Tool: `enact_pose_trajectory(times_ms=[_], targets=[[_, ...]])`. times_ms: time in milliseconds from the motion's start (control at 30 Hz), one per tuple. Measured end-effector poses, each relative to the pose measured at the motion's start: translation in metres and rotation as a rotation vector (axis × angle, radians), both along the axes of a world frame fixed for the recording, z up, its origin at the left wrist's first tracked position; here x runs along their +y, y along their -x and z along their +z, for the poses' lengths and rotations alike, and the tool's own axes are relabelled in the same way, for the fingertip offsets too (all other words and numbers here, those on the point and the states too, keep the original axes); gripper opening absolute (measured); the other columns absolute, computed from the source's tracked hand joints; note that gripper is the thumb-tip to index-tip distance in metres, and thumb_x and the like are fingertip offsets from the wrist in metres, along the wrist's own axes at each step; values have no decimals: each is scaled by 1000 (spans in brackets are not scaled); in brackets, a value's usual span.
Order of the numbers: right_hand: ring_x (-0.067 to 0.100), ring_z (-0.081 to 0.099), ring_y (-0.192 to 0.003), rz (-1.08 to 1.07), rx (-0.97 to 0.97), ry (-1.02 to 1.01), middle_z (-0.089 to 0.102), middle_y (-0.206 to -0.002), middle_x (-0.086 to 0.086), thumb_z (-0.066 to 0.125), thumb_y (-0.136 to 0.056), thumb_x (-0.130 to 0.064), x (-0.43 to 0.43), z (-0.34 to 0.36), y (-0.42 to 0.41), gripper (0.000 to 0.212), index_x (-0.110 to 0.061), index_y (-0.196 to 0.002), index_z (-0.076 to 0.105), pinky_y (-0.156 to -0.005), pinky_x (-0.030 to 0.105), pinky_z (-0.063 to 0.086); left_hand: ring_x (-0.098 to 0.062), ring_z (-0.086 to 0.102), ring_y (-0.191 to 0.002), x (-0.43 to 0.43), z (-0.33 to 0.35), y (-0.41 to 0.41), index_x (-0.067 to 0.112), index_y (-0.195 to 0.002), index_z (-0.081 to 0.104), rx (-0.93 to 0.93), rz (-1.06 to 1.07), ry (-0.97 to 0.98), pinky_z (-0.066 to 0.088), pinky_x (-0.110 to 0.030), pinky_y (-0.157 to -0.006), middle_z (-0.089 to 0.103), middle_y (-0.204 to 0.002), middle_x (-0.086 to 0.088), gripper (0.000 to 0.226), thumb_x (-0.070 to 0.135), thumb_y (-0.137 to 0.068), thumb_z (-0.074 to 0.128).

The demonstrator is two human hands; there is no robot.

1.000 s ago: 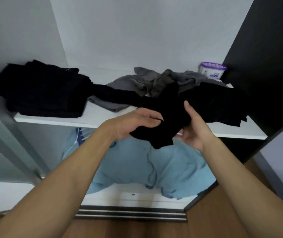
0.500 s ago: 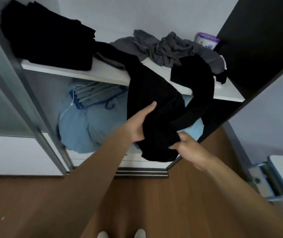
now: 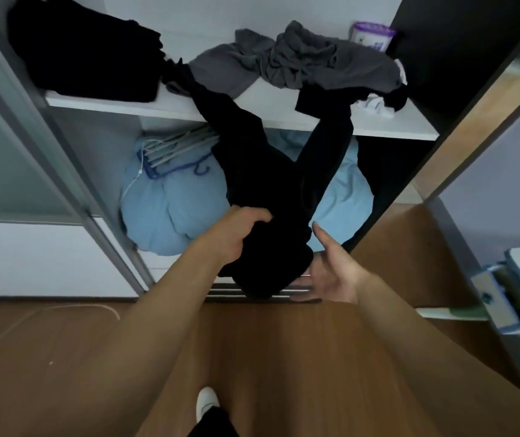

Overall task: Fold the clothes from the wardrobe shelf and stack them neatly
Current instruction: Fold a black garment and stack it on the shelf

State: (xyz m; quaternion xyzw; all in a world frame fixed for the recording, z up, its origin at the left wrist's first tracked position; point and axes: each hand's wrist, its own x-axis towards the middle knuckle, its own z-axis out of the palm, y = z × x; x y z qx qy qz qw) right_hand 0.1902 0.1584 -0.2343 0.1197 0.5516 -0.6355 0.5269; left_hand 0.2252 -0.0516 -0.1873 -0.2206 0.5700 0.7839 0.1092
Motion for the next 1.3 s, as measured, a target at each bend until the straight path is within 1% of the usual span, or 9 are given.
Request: enact_pose_trajectory(times_ms=[100, 200, 300, 433, 567, 667, 867, 1133, 1300], targets=[[31, 72, -103, -281, -59, 82, 74, -114, 14, 46, -97, -60, -18, -2, -16, 59, -11, -116, 73, -88, 46, 56, -20, 71, -81, 24, 0, -31, 4, -102, 67, 31, -49, 94, 58, -28, -69, 72, -87, -10, 18, -6, -89, 59], [26, 64, -87, -494, 90, 50, 64, -103, 10, 34, -107, -25, -17, -3, -15, 30, -10, -105, 59, -75, 42, 53, -28, 71, -101, 41, -8, -62, 5, -118, 65, -8, 19, 106, 58, -38, -86, 73, -108, -15, 32, -6, -88, 62], [20, 71, -71, -586, 92, 158, 72, -83, 7, 49, -102, -17, 9, -1, -13, 14, -11, -101, 61, -61, 35, 58, -23, 74, -90, 50, -28, -95, 11, -108, 66, -57, 214, -3, 60, -30, -67, 76, -101, -9, 27, -6, -87, 62], [25, 70, -107, -629, 220, 236, 71, -120, 10, 59, -98, -11, 39, 9, -32, 36, -14, -133, 61, -84, 35, 60, -19, 69, -90, 64, -55, -130, 13, -116, 61, -171, 360, -35, 59, -29, -64, 71, -102, -4, 31, -5, -90, 56], [23, 73, -101, -577, 459, 236, 75, -110, 8, 61, -95, -11, 69, 38, -46, 29, -18, -122, 68, -81, 34, 60, -19, 72, -73, 69, -71, -143, 7, -129, 54, -420, -73, 217, 61, -37, -71, 75, -83, -5, 34, 10, -95, 49], [24, 75, -91, -533, 560, 205, 77, -97, 8, 64, -90, -15, 98, 63, -52, 17, -16, -102, 75, -74, 35, 60, -19, 72, -87, 78, -74, -141, 14, -132, 49, -515, -348, 512, 58, -38, -88, 71, -101, -6, 34, 22, -99, 53], [25, 73, -82, -465, 586, 132, 74, -85, 8, 64, -79, -13, 117, 87, -81, 8, -13, -80, 72, -74, 37, 58, -15, 58, -116, 113, -51, -107, 15, -130, 58, 38, -269, 597, 44, -17, -90, 62, -129, -1, 43, 3, -90, 65], [27, 57, -81, -405, 541, 186, 54, -82, 10, 52, -64, -8, 93, 102, -117, 14, -10, -78, 51, -77, 40, 50, -8, 63, -80, 121, -47, -111, 30, -88, 70, 229, -304, 28, 49, -17, -66, 68, -80, 10, 27, 10, -73, 59], [30, 62, -83, -326, 427, 152, 63, -85, 12, 53, -67, -12, 77, 96, -131, 23, -3, -84, 64, -89, 47, 49, -21, 54, -126, 110, -57, -120, 26, -145, 33, 288, -132, 116, 48, -37, -102, 54, -138, -3, 83, 10, -71, 68]])
